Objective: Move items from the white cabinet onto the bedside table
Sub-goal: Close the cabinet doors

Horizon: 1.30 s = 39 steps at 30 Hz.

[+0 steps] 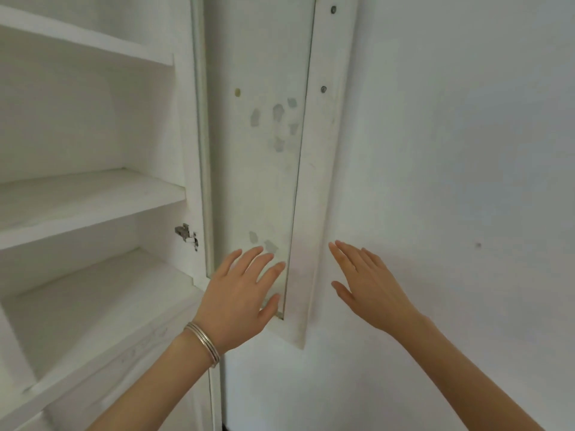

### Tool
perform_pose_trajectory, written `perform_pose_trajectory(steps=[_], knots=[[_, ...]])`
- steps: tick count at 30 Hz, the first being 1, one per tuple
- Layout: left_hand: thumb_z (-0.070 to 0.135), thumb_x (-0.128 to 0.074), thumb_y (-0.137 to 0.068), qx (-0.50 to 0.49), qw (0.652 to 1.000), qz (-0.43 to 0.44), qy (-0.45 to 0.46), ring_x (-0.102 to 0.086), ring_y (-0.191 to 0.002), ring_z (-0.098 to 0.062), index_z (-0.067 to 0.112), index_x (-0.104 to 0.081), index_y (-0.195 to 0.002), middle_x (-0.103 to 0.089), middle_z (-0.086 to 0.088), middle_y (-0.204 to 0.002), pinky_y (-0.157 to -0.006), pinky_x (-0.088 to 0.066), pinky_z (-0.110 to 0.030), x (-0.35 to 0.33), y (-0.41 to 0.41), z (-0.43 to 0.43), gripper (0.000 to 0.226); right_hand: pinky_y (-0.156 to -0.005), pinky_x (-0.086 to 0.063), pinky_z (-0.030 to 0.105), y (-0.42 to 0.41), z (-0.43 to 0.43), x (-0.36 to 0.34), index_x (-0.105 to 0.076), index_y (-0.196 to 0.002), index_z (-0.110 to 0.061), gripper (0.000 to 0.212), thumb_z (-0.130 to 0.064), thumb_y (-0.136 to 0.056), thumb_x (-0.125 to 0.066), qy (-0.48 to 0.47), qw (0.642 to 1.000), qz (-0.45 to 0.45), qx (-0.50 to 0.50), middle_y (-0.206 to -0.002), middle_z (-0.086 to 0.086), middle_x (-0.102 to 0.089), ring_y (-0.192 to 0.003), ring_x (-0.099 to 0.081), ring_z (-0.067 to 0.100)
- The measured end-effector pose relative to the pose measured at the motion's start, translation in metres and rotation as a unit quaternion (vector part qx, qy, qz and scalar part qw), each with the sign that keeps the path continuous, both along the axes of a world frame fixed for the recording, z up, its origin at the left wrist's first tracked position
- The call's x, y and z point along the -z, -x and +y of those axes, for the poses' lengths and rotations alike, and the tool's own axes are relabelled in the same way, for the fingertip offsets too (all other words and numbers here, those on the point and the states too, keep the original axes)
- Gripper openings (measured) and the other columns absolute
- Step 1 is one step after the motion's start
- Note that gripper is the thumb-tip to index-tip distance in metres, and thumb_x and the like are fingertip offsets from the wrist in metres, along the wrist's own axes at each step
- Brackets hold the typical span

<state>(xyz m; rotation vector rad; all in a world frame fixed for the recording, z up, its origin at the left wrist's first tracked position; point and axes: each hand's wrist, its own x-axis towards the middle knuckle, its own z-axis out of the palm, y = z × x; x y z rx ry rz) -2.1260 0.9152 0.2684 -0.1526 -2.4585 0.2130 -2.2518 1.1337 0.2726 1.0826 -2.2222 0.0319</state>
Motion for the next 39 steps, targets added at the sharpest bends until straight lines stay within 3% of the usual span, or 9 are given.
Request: perform_pose_trajectory(steps=[7, 12, 17, 24, 29, 39], knots=[[0.039, -0.043, -0.086, -0.061, 0.998, 0.007, 0.005, -0.055, -0.116, -0.028, 0.016, -0.063, -0.119, -0.063, -0.007, -0.118, -0.099, -0.036, -0.042, -0.002, 0.013, 0.0, 0.045, -0.099, -0.041, 0.045, 0.054, -0.024, -0.01, -0.037, -0.137, 0.005, 0.067, -0.028, -0.085, -0.064, 0.014, 0.998, 0.01, -0.063, -0.134, 0.019, -0.05, -0.118, -0.053, 0.031], [0.037, -0.044, -0.085, -0.094, 0.995, 0.01, 0.011, -0.055, -0.114, -0.028, 0.015, -0.064, -0.117, -0.063, -0.007, -0.115, -0.098, -0.036, -0.041, 0.0, 0.009, -0.01, 0.044, -0.096, -0.043, 0.04, 0.058, -0.034, 0.002, -0.038, -0.132, 0.013, 0.066, -0.035, -0.087, -0.038, 0.068, 0.991, -0.021, -0.111, -0.132, 0.026, -0.049, -0.116, -0.053, 0.035], [0.037, -0.043, -0.086, -0.102, 0.995, 0.0, 0.008, -0.054, -0.115, -0.026, 0.016, -0.063, -0.117, -0.063, -0.005, -0.116, -0.099, -0.039, -0.042, 0.0, 0.004, -0.014, 0.043, -0.103, -0.029, 0.033, 0.053, -0.034, 0.005, -0.034, -0.134, 0.012, 0.061, -0.026, -0.087, -0.04, 0.087, 0.982, -0.022, -0.168, -0.133, 0.027, -0.046, -0.118, -0.044, 0.033], [0.035, -0.042, -0.088, -0.132, 0.991, -0.015, -0.02, -0.055, -0.116, -0.028, 0.014, -0.062, -0.12, -0.062, -0.006, -0.118, -0.096, -0.043, -0.045, 0.007, -0.036, -0.044, 0.043, -0.102, -0.028, 0.03, -0.002, -0.055, 0.006, -0.031, -0.135, 0.006, 0.06, -0.025, -0.085, -0.044, 0.102, 0.969, -0.022, -0.222, -0.129, 0.024, -0.05, -0.116, -0.042, 0.028], [0.037, -0.04, -0.089, -0.169, 0.985, -0.016, -0.019, -0.055, -0.114, -0.026, 0.015, -0.061, -0.12, -0.062, -0.006, -0.118, -0.096, -0.04, -0.042, 0.006, -0.083, -0.074, 0.044, -0.095, -0.039, 0.029, -0.055, -0.085, 0.003, -0.035, -0.135, 0.006, 0.058, -0.024, -0.086, -0.047, 0.103, 0.961, -0.02, -0.254, -0.125, 0.02, -0.052, -0.11, -0.048, 0.026], [0.036, -0.042, -0.088, -0.219, 0.976, 0.007, -0.012, -0.055, -0.113, -0.028, 0.014, -0.062, -0.119, -0.063, -0.006, -0.116, -0.094, -0.037, -0.039, -0.003, -0.191, -0.149, 0.043, -0.083, -0.047, 0.031, -0.151, -0.19, -0.003, -0.039, -0.138, -0.004, 0.056, -0.022, -0.086, -0.045, 0.076, 0.947, -0.012, -0.312, -0.131, 0.015, -0.05, -0.104, -0.045, 0.017]])
